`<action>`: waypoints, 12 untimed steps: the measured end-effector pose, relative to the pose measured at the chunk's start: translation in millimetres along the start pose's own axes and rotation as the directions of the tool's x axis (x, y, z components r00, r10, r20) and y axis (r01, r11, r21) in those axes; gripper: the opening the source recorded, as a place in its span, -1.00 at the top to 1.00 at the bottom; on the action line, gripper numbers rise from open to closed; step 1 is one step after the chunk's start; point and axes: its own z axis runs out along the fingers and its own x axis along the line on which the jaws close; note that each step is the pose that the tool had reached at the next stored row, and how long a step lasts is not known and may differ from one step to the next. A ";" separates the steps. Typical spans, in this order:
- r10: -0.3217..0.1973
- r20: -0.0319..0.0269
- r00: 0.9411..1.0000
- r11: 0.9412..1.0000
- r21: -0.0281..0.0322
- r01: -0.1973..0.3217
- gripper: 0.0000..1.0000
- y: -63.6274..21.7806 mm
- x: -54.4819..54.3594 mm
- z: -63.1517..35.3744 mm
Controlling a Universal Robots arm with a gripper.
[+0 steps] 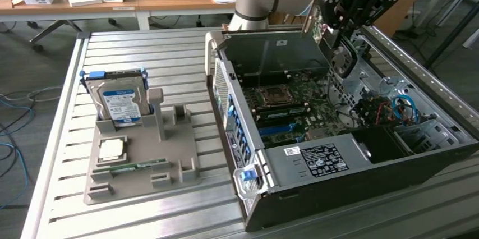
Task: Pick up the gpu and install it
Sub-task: 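Pick up the gpu and move the gpu toward the slot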
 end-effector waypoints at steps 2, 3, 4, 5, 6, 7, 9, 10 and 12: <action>-0.002 0.000 1.000 1.000 -0.001 0.002 0.47 0.1 -4.0 0.1; -0.005 0.000 1.000 1.000 -0.001 0.005 0.47 0.2 -6.0 0.1; -0.009 -0.001 1.000 1.000 -0.001 0.009 0.47 0.2 -7.7 0.2; -0.012 -0.001 1.000 1.000 -0.001 0.012 0.47 0.2 -9.4 0.2; -0.015 -0.001 1.000 1.000 -0.001 0.015 0.47 0.3 -11.2 0.3; -0.019 -0.001 1.000 1.000 -0.001 0.019 0.47 0.3 -12.9 0.3; -0.026 -0.002 1.000 1.000 -0.002 0.026 0.47 0.4 -16.5 0.4; -0.029 -0.002 1.000 1.000 -0.002 0.029 0.47 0.4 -17.7 0.4; -0.031 -0.002 1.000 1.000 -0.002 0.031 0.47 0.4 -18.1 0.4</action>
